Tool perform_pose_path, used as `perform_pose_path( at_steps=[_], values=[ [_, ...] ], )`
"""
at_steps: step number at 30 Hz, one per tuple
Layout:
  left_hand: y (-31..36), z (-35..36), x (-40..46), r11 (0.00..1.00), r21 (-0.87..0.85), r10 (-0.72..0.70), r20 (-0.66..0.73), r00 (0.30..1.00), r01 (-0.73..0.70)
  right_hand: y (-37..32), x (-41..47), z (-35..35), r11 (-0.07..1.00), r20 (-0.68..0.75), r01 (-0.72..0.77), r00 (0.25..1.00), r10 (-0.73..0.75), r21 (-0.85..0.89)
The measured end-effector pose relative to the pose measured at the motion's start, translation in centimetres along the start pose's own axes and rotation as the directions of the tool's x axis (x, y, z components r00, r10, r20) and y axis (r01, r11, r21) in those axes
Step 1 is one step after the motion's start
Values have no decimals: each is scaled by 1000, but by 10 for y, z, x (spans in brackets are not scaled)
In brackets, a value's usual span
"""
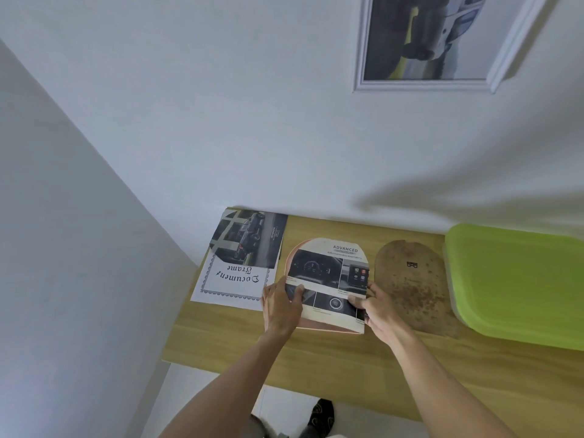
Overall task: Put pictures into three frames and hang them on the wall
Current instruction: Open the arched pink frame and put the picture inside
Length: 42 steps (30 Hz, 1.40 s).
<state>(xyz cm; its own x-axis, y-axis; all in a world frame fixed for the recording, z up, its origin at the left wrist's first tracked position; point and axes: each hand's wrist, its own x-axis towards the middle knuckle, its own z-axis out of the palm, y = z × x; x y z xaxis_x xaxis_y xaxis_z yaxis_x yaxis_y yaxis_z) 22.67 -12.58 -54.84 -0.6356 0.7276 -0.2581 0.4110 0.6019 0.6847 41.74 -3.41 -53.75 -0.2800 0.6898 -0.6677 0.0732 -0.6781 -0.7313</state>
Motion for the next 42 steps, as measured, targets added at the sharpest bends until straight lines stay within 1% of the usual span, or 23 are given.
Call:
perform_pose_path(
  at_steps=[2,4,7,8,10,13,17,23,26,28,31,35,40,42],
  values=[
    [4,-7,-2,995,-104,-5,2,1000,6,-1,-6,-2,1000,4,18,1000,-18,-9],
    [10,-16,-5,973,-229,-32,44,999,41,0,-13,-5,998,-22,47,999,-48,-50],
    [11,-28,-10,923,-369,-57,164,985,114,0,-33,-10,971,-112,132,981,-156,-199],
    [10,-31,-13,907,-398,-53,212,976,136,0,-41,-12,957,-129,154,973,-190,-245],
    [8,-38,-21,895,-422,-17,297,955,147,2,-57,-18,942,-139,181,964,-228,-284],
    [2,-42,-36,920,-379,55,373,926,98,10,-79,-28,929,-124,177,966,-227,-324],
    [-3,-26,-62,925,-373,105,433,895,72,28,-104,-52,924,-165,149,962,-218,-353],
    [3,15,-108,932,-357,124,492,862,69,63,-129,-101,922,-238,98,951,-198,-374],
    [18,44,-127,952,-303,125,522,844,47,75,-133,-140,921,-275,71,943,-187,-384],
    [31,69,-139,963,-269,141,546,826,14,83,-131,-172,906,-294,40,939,-178,-421],
    [56,109,-158,979,-179,181,568,803,-94,89,-132,-221,878,-317,-13,935,-159,-479],
    [94,160,-185,979,-123,206,566,798,-165,84,-137,-281,848,-356,-78,925,-134,-524],
    [126,206,-203,978,-75,201,570,797,-193,79,-130,-334,792,-364,-98,917,-163,-602],
    [132,219,-205,978,-38,190,558,808,-204,77,-126,-345,744,-362,-98,910,-202,-661]
  ],
)
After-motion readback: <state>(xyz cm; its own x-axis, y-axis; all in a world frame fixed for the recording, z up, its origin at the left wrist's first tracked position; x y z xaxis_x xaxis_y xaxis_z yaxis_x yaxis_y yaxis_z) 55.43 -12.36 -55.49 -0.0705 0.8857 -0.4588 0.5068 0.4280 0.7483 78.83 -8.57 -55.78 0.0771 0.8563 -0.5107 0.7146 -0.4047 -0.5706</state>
